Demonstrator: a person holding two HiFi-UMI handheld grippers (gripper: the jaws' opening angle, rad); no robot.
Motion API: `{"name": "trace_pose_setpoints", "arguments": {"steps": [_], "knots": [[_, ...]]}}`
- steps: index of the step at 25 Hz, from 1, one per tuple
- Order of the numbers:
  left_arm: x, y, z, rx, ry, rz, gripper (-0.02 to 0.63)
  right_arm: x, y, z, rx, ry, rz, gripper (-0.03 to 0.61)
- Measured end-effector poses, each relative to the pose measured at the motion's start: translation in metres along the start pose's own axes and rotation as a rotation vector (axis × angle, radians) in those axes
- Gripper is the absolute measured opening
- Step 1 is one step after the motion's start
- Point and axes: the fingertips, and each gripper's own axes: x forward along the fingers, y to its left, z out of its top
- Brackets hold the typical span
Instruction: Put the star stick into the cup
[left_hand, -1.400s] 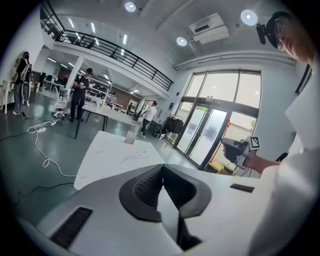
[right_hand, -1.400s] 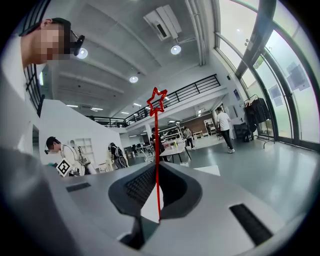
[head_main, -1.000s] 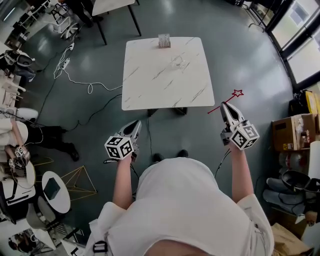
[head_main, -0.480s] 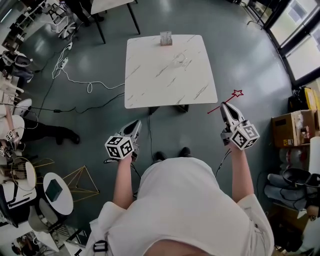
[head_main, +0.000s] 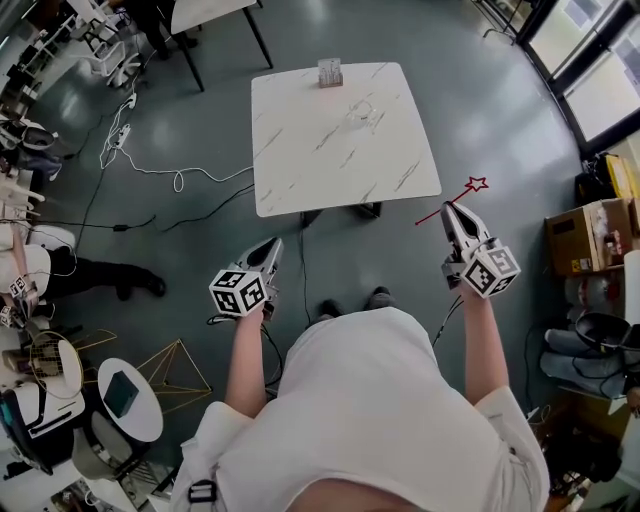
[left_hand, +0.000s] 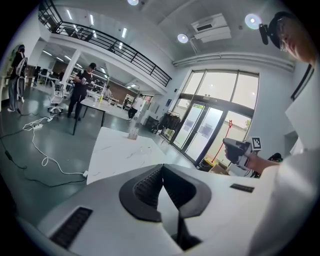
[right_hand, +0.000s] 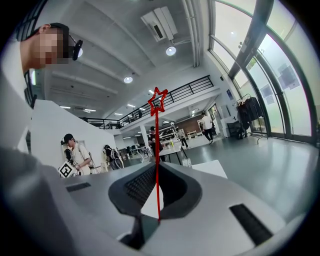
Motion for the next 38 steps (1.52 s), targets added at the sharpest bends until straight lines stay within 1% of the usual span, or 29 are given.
{"name": "trace_pose_setpoints", "arguments": {"steps": [3, 9, 19, 25, 30, 34, 38], "knots": [[-0.001, 0.005, -0.002, -0.005, 0.011, -0.008, 0.014, -0.001, 0.003, -0.004, 0.003, 0.006, -0.017, 0.032], [-0.002, 0.012, -0.004, -0.017, 0.016, -0.023, 0.014, -0.001, 0.006, -0.001, 0.001, 0.006, -0.046, 0.032], [0.010, 0.009, -0.006, -0.029, 0.026, -0.035, 0.014, 0.003, 0.001, -0.003, -0.005, 0.022, -0.046, 0.032], [0.027, 0.017, 0.006, -0.070, 0.014, -0.038, 0.014, 0.028, -0.019, -0.003, 0.007, 0.027, -0.035, 0.032], [0.048, 0.019, 0.019, -0.061, 0.014, -0.029, 0.014, 0.056, -0.037, 0.002, 0.008, 0.040, -0.006, 0.032], [0.066, 0.023, 0.028, -0.082, 0.009, -0.016, 0.014, 0.079, -0.053, 0.010, 0.009, 0.044, 0.018, 0.032], [0.083, 0.025, 0.039, -0.085, 0.018, -0.007, 0.014, 0.101, -0.064, 0.019, 0.015, 0.056, 0.033, 0.032]]}}
